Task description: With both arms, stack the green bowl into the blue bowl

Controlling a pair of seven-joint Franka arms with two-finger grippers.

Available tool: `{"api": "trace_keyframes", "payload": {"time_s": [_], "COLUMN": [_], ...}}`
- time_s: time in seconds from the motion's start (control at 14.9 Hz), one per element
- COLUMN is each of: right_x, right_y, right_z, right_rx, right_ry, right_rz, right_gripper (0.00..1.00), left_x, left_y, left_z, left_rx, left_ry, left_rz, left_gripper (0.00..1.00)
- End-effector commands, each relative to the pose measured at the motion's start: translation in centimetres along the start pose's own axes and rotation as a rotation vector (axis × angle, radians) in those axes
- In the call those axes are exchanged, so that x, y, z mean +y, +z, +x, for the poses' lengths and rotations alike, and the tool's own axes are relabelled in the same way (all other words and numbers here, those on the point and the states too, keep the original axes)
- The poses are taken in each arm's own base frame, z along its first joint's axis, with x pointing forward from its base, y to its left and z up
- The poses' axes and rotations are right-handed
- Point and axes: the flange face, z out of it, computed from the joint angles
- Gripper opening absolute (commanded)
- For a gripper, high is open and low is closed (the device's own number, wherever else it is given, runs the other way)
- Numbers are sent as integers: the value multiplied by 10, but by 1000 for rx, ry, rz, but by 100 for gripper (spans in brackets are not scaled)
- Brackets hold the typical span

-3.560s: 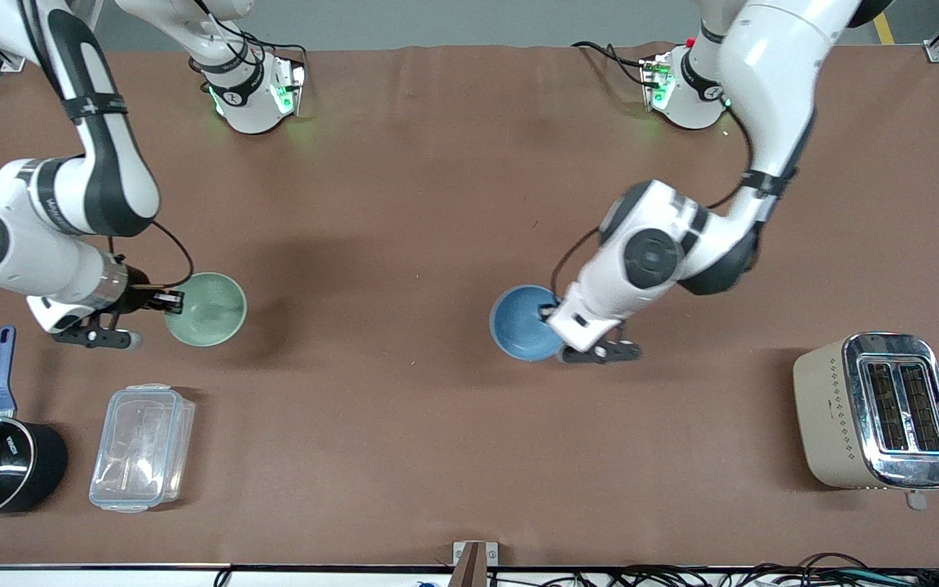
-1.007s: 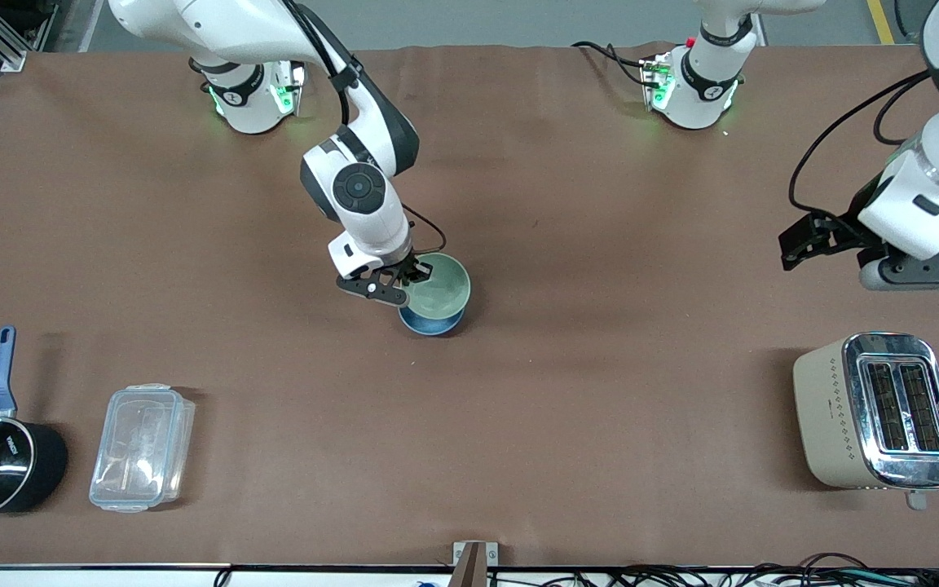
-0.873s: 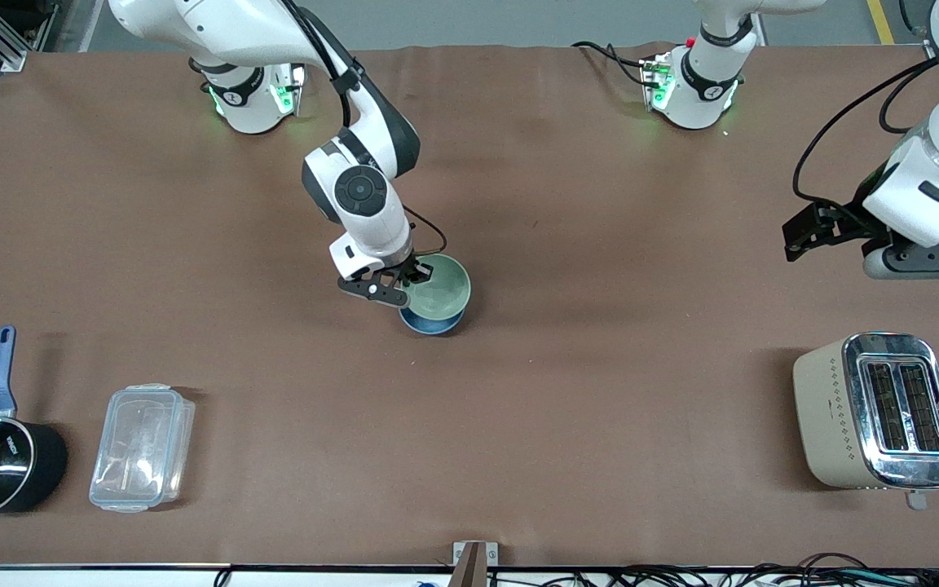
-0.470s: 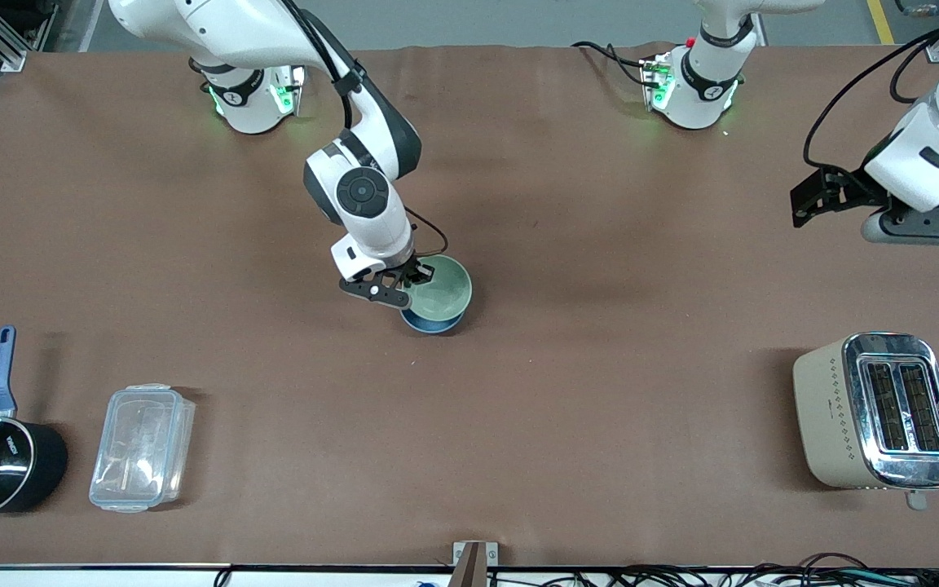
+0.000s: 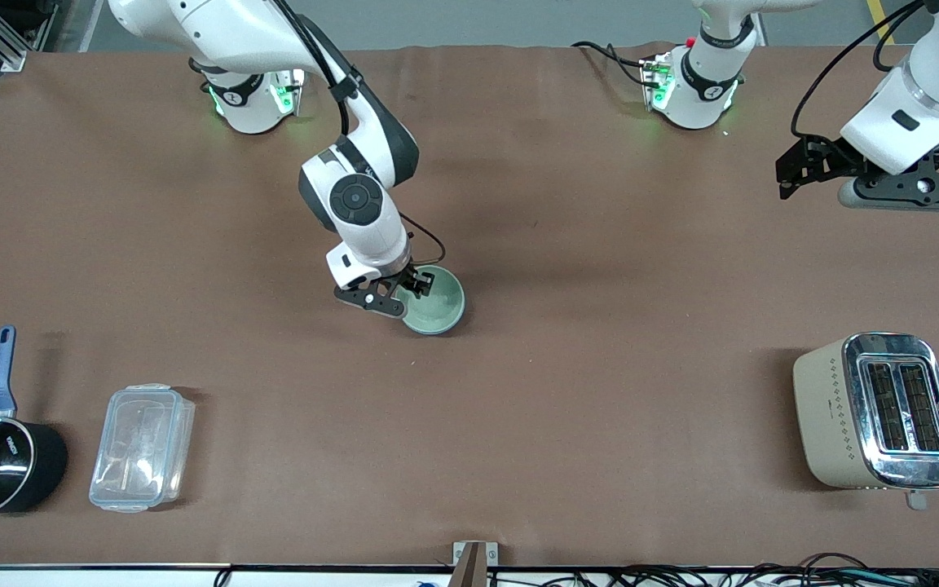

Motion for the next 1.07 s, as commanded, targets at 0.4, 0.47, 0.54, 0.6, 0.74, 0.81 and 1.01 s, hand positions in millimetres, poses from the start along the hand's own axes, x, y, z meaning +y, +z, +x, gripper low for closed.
{"api": "trace_keyframes", "payload": {"time_s": [0.4,0.47,0.54,0.6,0.74,0.81,1.01], "right_x": [157,178,207,230,282,306,368], "right_y": [-189,-212,-234,-252,-276,-287,-331], "right_z": [103,110,121,128,140,145,153], "right_rx": [56,80,104,119,122,128,160], "right_ry": [-82,-87,-99,-131,-166,-190,-297], "right_rz": [-89,-95,-86,-82,-89,-92,-97], "right_gripper": [100,100,100,100,100,100,100], "left_x": [-2,0,1,2,0,-1,-3], "left_y": [-3,-3,-8,-9,-12,-13,-12], "left_z": [-7,-6,-6,-6,-6,-6,-5], "left_rx": [2,6,14,17,23,24,23], "left_ry": [-22,-41,-57,-58,-60,-58,-46], "left_rz": [-5,1,3,3,2,-11,-7], "left_gripper": [100,100,100,100,100,100,100]}}
